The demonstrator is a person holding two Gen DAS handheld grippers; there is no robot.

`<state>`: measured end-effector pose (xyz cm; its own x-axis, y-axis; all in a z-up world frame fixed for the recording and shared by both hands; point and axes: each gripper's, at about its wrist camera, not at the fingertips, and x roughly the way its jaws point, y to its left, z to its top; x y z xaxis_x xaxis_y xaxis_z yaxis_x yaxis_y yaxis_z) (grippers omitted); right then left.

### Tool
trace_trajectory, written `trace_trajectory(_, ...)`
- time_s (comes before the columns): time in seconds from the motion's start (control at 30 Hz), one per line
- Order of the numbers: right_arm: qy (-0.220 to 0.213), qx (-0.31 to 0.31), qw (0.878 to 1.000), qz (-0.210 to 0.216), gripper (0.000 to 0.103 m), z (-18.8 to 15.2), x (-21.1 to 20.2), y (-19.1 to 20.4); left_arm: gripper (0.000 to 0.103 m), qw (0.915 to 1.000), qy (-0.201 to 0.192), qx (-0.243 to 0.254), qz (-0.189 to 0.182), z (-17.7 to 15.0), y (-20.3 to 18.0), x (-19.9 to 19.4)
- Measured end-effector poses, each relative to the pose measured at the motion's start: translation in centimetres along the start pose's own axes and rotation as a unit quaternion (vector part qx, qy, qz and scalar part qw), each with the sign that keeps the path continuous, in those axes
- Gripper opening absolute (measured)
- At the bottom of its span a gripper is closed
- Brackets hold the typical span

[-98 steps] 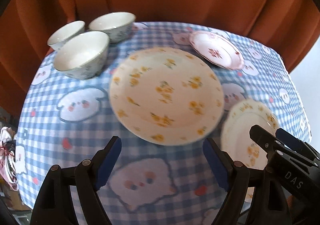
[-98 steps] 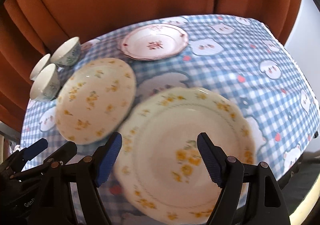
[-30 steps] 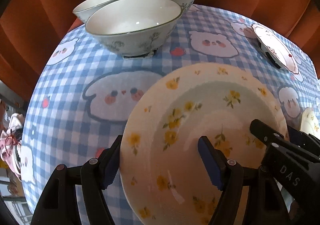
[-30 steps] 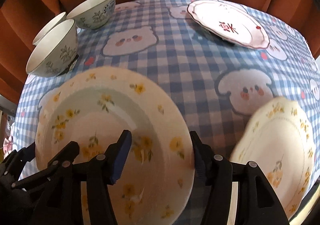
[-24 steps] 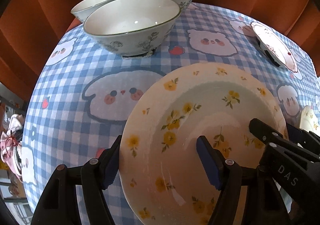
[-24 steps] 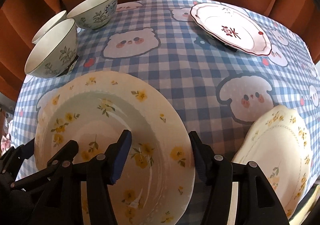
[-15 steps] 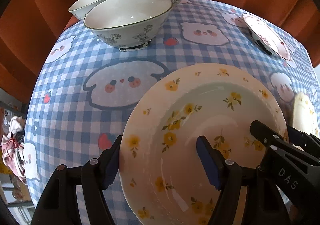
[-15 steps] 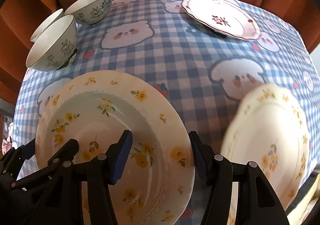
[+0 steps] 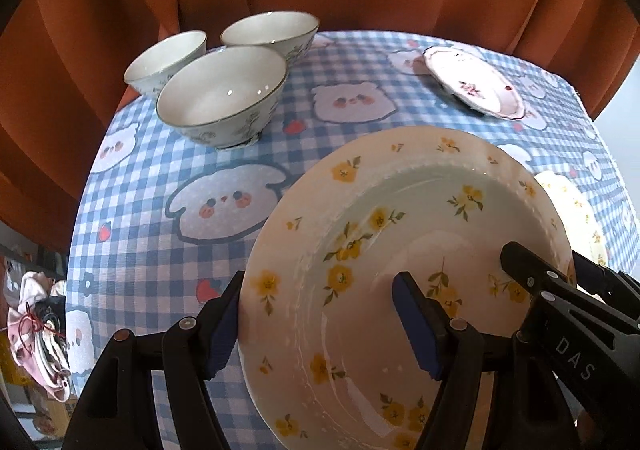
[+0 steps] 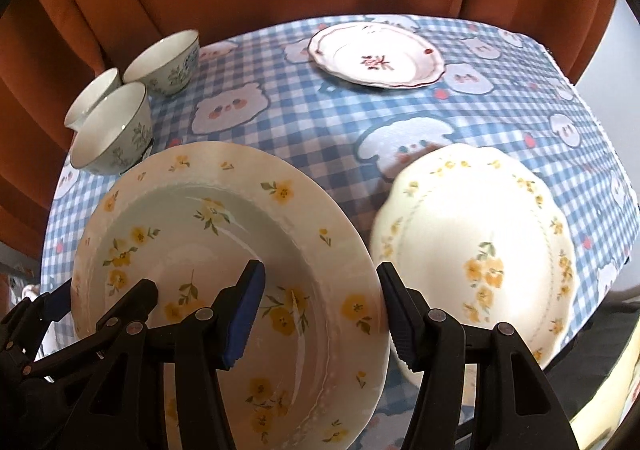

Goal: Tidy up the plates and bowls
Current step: 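Lower the held plate onto the flat yellow-flowered plate with the left gripper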

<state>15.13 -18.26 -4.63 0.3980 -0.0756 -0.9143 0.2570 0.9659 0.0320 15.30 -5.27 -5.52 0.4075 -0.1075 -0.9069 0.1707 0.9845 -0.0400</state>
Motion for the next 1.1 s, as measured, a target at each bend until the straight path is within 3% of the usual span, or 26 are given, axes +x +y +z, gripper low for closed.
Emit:
trace_trajectory(0.57,-0.021,-0.047,0.998,0.033,0.062,2.5,-2.5,-8.2,0.072,0.9984,-0.021,-0.047,0.022,1.0,-8.9,-1.9)
trace_trajectory(1.1,-0.022,-0.079,0.996,0.031,0.062,3.3,-1.8,-18.1,0.072,0.9963,-0.014,-0.083,0.013,0.1,-18.4,-0.1)
